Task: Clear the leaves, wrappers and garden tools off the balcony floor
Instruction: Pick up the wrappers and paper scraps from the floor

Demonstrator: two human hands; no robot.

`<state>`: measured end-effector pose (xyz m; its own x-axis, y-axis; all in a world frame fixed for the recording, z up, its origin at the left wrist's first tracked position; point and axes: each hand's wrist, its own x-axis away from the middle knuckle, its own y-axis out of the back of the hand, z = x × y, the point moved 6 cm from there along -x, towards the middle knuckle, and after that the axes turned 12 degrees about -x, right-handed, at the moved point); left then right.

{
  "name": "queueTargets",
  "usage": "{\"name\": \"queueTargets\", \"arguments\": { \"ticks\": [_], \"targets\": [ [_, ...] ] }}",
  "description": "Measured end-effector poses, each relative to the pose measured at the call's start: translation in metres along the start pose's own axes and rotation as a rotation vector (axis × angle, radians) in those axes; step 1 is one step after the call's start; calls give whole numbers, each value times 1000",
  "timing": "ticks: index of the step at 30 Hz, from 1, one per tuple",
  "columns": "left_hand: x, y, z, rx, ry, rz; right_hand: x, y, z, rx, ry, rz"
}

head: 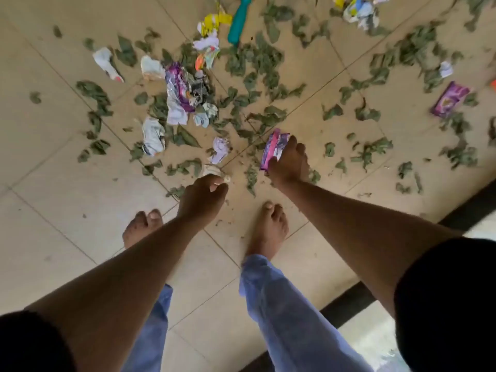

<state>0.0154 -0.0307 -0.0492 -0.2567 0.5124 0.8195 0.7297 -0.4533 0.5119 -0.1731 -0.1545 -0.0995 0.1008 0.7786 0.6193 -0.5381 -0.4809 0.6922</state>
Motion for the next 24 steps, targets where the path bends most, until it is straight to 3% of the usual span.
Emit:
{"name": "queueTargets", "arguments": {
  "ticks": [3, 9, 24],
  "targets": [
    [-18, -9, 5, 69, 8, -20, -23, -8, -6, 3, -46, -66],
    [-26, -20, 16, 132, 96, 135, -47, -11, -19, 9, -62, -53],
    [-14, 10, 3, 93, 20, 166, -67, -11, -24, -108, -112, -31]
  ]
}}
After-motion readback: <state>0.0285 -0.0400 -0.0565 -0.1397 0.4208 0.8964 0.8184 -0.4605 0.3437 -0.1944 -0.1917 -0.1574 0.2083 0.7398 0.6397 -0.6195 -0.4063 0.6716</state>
